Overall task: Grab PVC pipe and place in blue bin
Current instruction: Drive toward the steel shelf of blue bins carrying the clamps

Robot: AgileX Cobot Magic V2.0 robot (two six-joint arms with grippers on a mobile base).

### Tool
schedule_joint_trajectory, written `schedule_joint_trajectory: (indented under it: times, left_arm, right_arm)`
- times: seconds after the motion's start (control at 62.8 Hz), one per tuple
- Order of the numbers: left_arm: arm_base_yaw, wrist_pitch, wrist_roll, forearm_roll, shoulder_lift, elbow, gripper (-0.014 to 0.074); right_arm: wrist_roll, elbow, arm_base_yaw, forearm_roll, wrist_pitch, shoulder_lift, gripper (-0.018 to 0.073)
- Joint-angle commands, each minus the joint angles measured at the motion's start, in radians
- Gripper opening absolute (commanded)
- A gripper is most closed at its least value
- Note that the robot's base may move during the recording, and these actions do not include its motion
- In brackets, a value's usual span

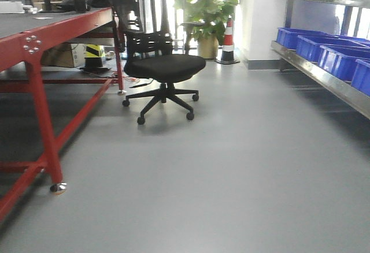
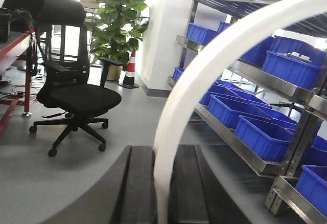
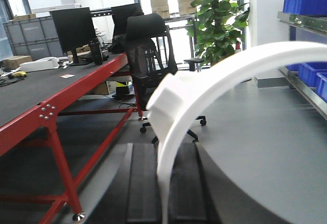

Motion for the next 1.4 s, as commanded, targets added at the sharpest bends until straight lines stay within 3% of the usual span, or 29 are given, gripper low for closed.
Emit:
schedule_joint_trajectory:
  times: [0.0, 1.384]
  left_arm:
    - [0.005, -0.034, -0.004, -0.006, -0.005, -0.003, -0.0111]
    - [0.005, -0.034, -0.004, -0.006, -0.005, -0.003, -0.0111]
  right_arm:
    - [-0.003, 0.001, 0.001, -0.003, -0.022, -0.006, -0.0168]
    - [-0.003, 0.001, 0.001, -0.003, -0.022, -0.006, -0.0168]
